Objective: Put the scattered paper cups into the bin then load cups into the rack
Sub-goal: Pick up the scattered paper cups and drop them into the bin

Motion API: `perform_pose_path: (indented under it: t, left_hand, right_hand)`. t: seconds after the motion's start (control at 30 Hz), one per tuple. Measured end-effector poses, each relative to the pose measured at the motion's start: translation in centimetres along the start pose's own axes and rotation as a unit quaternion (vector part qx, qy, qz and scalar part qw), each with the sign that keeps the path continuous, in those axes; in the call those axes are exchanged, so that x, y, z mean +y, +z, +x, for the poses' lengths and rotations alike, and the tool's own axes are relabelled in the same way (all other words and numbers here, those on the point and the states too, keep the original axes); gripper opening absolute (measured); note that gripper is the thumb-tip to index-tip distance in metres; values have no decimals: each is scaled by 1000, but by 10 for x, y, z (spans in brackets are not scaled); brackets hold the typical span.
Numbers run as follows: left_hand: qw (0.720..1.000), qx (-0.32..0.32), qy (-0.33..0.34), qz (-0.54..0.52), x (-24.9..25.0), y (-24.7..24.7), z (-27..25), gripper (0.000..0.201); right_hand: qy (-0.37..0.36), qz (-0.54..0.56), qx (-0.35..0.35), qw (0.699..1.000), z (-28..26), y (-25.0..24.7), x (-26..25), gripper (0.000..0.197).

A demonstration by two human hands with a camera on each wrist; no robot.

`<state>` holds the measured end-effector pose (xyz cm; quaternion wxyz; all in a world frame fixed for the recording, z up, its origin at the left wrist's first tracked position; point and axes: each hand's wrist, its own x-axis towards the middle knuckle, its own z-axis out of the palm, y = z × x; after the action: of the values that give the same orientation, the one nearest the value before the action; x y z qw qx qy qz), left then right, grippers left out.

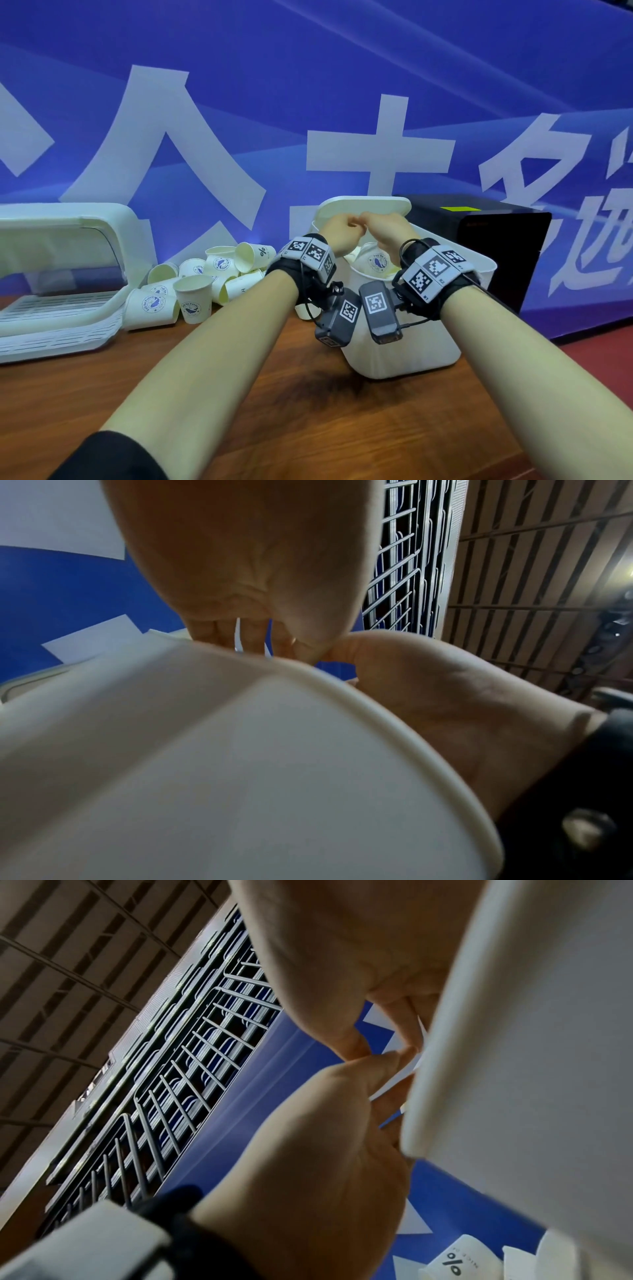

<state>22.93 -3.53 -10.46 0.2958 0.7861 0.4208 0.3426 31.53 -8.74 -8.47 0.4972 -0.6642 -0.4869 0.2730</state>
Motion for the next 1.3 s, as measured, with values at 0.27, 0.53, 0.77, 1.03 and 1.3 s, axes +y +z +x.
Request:
perform_pose_path:
  t: [0.27,0.53,0.77,1.03,1.3]
  left_hand:
    - [999,46,1,-15,-6,-20,-14,19]
    - [991,73,-10,-115,-26,-50,-34,27]
    - [983,113,-60,-129,-61,-70,-47,26]
    - [978,125,-104,-131,-106,-92,-67,25]
    - [969,204,-122,-67,-159,-104,-85,27]
  right_hand:
    - [-7,38,-17,999,0,22,-9,20]
    - [-42,83,-69,993,-10,54,-20,15]
    - [-41,80,-91,992,-12,99,-17,28]
    - [-21,98,-142,985,-16,148,-2,19]
    - [7,113,-151,982,-15,186,19,25]
